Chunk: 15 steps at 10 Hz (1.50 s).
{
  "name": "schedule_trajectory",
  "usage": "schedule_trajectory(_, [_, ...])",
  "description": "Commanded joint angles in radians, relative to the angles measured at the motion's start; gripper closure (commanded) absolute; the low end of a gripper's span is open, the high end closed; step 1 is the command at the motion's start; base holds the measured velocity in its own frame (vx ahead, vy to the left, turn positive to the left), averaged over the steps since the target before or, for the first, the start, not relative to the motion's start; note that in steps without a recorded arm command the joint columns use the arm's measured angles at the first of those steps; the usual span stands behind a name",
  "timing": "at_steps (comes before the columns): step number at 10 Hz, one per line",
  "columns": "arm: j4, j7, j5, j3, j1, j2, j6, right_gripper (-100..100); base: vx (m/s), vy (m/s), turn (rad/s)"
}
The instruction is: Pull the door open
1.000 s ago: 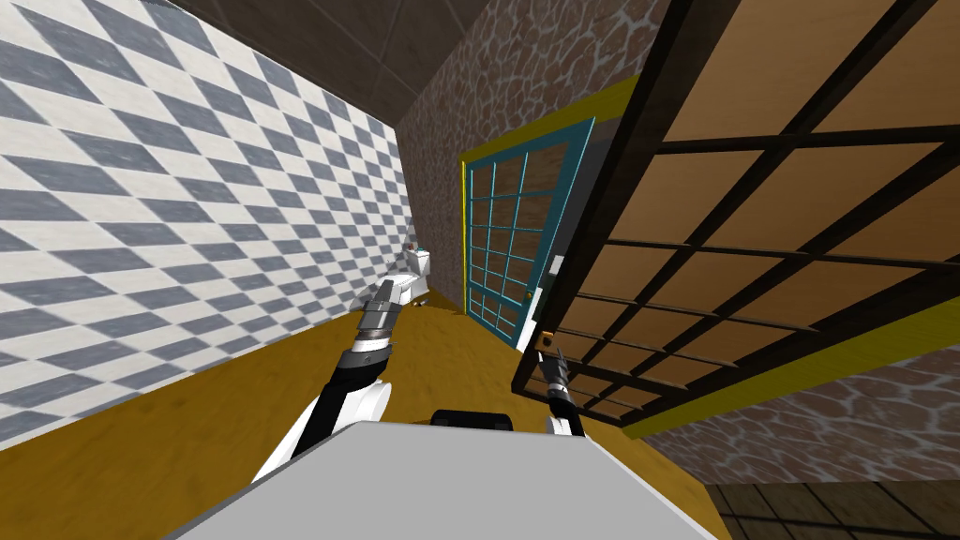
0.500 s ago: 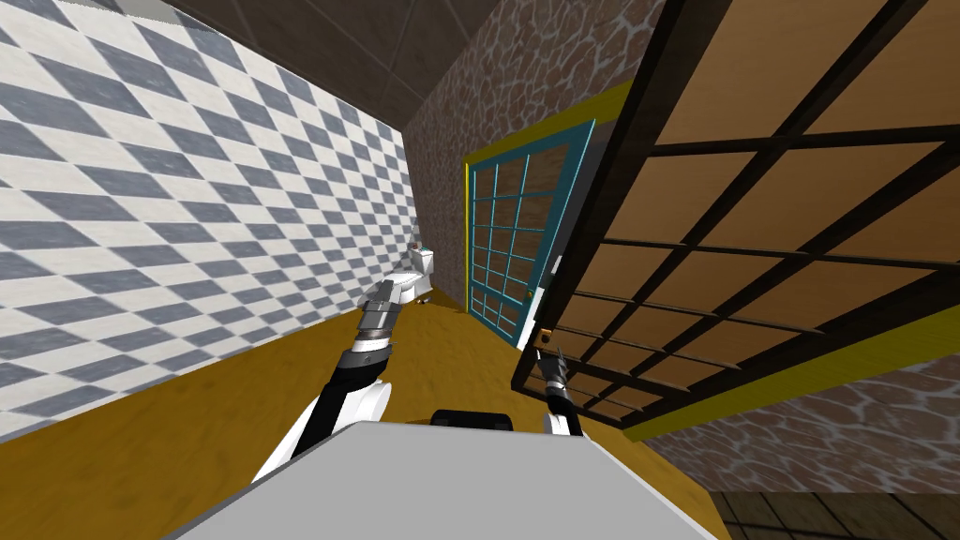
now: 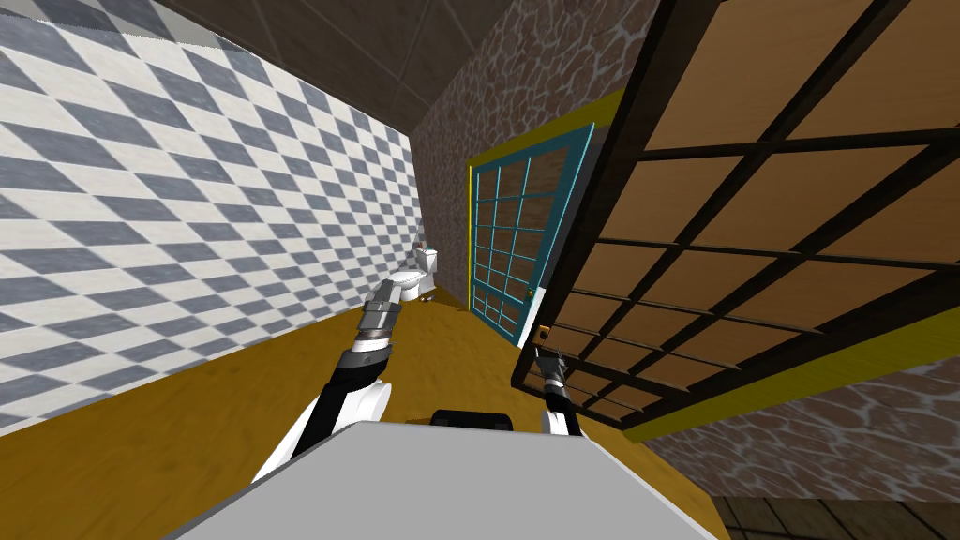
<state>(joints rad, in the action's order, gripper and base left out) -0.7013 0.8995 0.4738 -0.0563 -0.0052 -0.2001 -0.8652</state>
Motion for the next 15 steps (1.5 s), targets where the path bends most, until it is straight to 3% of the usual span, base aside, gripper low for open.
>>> schedule_trajectory(1, [-0.003,0.028,0.009,-0.004,-0.001,0.001,0.002,-100,-0.047,-0.024,0.04])
schedule_trajectory(3, [-0.009,0.094,0.043,-0.021,-0.005,0.002,0.005,-100,-0.057,-0.026,0.076])
schedule_trajectory(15, [-0.029,0.388,0.143,-0.071,-0.018,0.005,0.014,-100,-0.067,-0.022,0.05])
